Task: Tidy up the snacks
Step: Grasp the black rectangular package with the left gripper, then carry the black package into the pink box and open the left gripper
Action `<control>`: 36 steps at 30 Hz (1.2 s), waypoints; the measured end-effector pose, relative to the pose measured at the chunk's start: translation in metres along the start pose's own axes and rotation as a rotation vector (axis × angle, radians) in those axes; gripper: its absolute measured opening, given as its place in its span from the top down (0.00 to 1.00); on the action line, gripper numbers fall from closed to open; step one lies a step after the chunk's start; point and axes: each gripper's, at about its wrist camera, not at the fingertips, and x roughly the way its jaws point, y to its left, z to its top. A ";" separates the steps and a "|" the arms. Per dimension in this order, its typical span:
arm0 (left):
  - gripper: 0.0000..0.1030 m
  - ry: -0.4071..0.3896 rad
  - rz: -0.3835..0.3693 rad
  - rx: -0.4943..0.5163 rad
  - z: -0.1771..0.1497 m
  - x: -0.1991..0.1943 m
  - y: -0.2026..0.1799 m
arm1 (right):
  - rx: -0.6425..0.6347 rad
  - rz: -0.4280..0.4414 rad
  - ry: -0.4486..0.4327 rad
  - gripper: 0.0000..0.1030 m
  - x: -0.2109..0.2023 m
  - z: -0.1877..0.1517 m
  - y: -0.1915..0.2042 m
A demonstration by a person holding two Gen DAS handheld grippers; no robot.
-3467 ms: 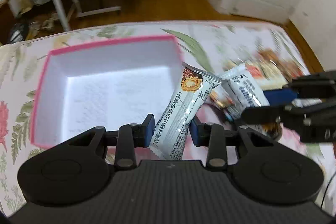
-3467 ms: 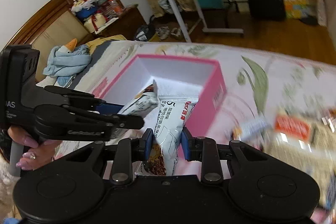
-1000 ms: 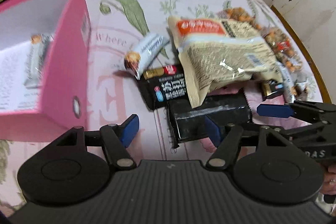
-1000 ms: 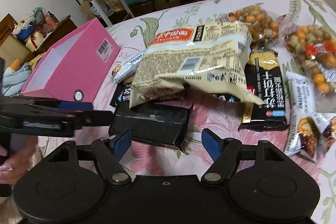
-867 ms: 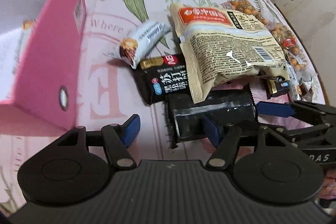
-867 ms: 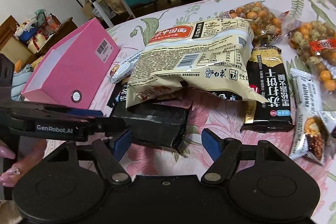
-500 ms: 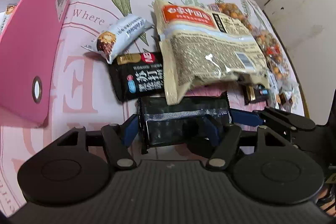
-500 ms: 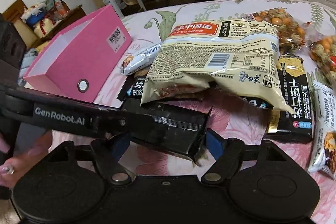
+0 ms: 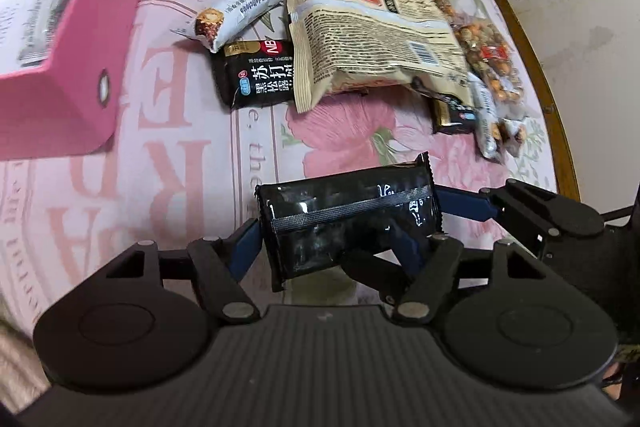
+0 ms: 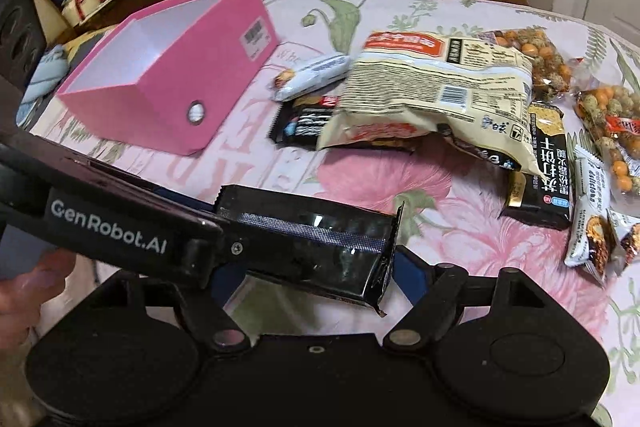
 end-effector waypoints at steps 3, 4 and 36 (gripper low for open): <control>0.33 -0.016 0.013 0.007 -0.010 -0.019 -0.002 | -0.033 0.014 -0.010 0.19 -0.016 -0.002 0.014; 0.33 -0.021 0.011 0.004 -0.013 -0.026 -0.001 | -0.046 0.014 -0.015 0.19 -0.021 -0.002 0.019; 0.33 -0.209 0.167 -0.110 0.050 -0.173 0.146 | -0.194 0.287 -0.043 0.39 0.002 0.146 0.153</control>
